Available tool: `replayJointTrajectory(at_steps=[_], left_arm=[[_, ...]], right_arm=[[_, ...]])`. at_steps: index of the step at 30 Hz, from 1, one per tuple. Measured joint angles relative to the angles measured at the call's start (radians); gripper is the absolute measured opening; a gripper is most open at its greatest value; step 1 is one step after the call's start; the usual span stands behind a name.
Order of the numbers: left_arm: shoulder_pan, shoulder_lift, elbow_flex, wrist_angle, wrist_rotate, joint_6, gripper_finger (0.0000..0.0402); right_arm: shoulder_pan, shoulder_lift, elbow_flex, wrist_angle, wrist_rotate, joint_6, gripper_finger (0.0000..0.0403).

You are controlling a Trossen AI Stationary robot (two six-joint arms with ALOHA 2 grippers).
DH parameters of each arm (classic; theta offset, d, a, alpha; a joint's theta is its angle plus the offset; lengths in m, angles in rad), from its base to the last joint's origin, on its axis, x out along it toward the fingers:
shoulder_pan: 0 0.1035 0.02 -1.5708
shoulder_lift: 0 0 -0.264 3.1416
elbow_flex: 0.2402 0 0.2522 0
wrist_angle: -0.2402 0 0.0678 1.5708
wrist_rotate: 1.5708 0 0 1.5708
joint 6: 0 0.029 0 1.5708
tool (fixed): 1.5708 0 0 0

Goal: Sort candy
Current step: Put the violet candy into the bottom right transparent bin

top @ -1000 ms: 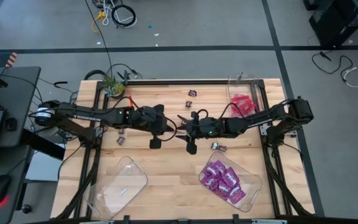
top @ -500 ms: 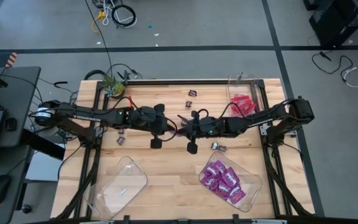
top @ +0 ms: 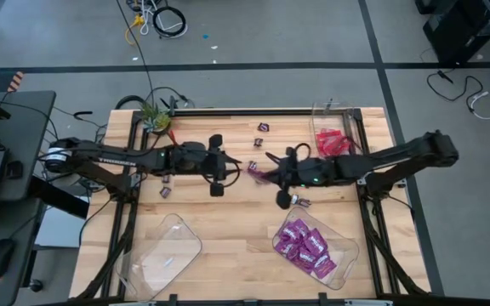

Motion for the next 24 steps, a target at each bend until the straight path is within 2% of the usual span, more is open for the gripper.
replayJointTrajectory(at_steps=[5, 9, 17, 24], left_arm=[[0.005, -0.001, -0.099, 0.220, 0.094, -0.022, 0.0107], [0.005, 0.000, -0.157, 0.338, 0.150, -0.077, 0.0107], [0.005, -0.001, -0.184, 0.352, 0.163, -0.123, 0.0107], [0.005, -0.001, -0.184, 0.342, 0.173, -0.126, 0.0098]], right_arm=[[0.112, -0.095, 0.000, -0.138, 0.000, 0.211, 0.0000], [0.227, -0.112, 0.000, -0.224, -0.002, 0.411, 0.0000], [0.403, -0.057, 0.000, -0.325, -0.013, 0.791, 0.0000], [0.447, 0.036, 0.000, -0.364, -0.111, 0.950, 0.0000]])
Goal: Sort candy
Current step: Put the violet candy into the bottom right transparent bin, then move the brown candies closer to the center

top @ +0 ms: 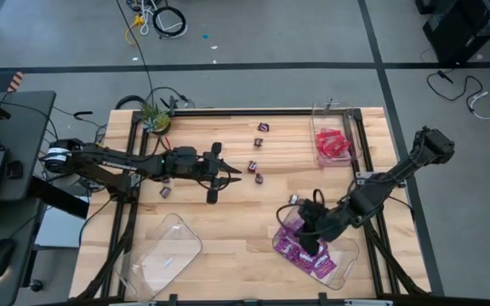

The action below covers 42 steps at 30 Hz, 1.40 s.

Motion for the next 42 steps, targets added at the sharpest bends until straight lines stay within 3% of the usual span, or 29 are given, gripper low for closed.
replayJointTrajectory(at_steps=[10, 17, 22, 25, 28, 31, 37, 42], left_arm=[[0.006, 0.000, 0.000, -0.043, 0.000, -0.002, 0.0094], [0.006, 0.000, 0.000, -0.047, -0.031, -0.003, 0.0092], [0.039, 0.000, 0.030, -0.137, -0.043, -0.059, 0.0072], [0.059, 0.000, 0.042, -0.200, -0.032, -0.061, 0.0045], [0.070, 0.000, 0.042, -0.214, -0.013, -0.058, 0.0014], [0.076, 0.000, 0.043, -0.224, 0.019, -0.058, 0.0006], [0.076, 0.000, 0.043, -0.235, 0.034, -0.056, 0.0009], [0.076, 0.000, 0.043, -0.272, 0.034, -0.054, 0.0004]], right_arm=[[-0.031, 0.137, 0.000, -0.002, -0.149, -0.029, 0.0014], [-0.086, 0.157, 0.002, -0.048, -0.288, -0.050, 0.0098], [-0.134, 0.080, 0.083, -0.263, -0.268, -0.159, 0.0144], [-0.157, 0.042, 0.160, -0.436, -0.177, -0.249, 0.0139], [-0.198, 0.022, 0.200, -0.613, -0.086, -0.323, 0.0107], [-0.265, 0.022, 0.186, -0.699, -0.068, -0.396, 0.0068], [-0.417, 0.022, 0.093, -0.623, -0.078, -0.581, 0.0059], [-0.512, 0.023, -0.035, -0.507, -0.237, -0.705, 0.0068]])
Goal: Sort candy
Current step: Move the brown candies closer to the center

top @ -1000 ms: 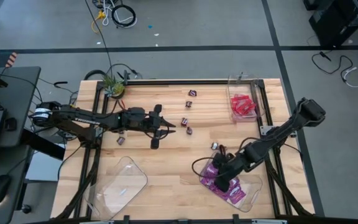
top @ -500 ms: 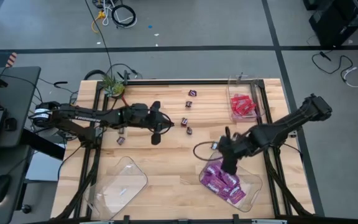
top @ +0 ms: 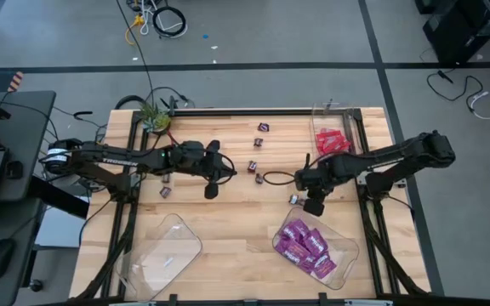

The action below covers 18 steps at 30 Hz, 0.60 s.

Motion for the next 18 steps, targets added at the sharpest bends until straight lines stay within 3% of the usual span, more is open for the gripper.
replayJointTrajectory(at_steps=[8, 18], left_arm=[[0.000, 0.000, 0.000, 0.000, 0.000, 0.025, 0.0004], [0.000, 0.000, 0.000, -0.002, 0.000, 0.023, 0.0004]], right_arm=[[-0.053, 0.002, -0.181, 0.200, -0.127, -0.062, 0.0006], [-0.135, 0.071, -0.241, 0.466, -0.177, -0.128, 0.0002]])
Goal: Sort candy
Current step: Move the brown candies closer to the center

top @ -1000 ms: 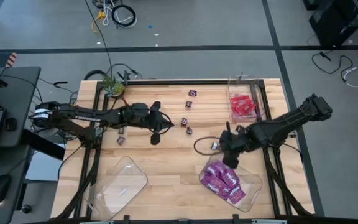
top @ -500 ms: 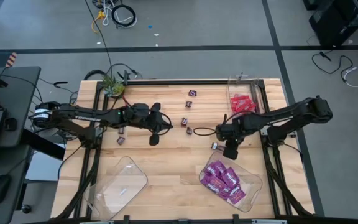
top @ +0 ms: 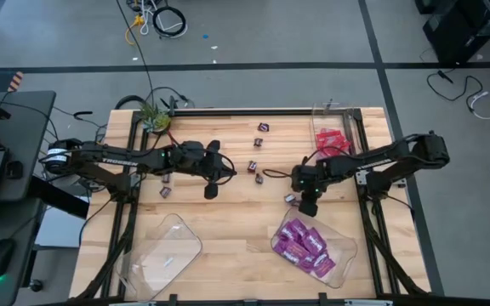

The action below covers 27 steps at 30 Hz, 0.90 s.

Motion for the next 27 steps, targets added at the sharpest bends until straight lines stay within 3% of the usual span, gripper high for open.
replayJointTrajectory(at_steps=[4, 10, 14, 20, 27], left_arm=[[0.000, 0.000, 0.000, -0.002, 0.000, 0.000, 0.0003], [0.000, 0.000, 0.000, -0.014, 0.000, 0.000, 0.0003], [0.000, 0.000, 0.000, -0.027, 0.000, -0.001, 0.0003], [-0.016, 0.000, 0.000, -0.028, 0.000, -0.005, 0.0003], [-0.021, 0.000, 0.000, -0.024, 0.000, -0.046, 0.0003]], right_arm=[[-0.028, 0.039, 0.001, 0.132, 0.006, -0.013, 0.0003], [-0.038, 0.027, 0.051, 0.136, 0.019, -0.037, 0.0001], [-0.008, -0.035, 0.083, 0.051, 0.044, -0.001, 0.0000], [0.070, -0.113, 0.087, -0.232, 0.147, 0.167, 0.0001], [0.212, -0.142, 0.087, -0.355, 0.131, 0.352, 0.0000]])
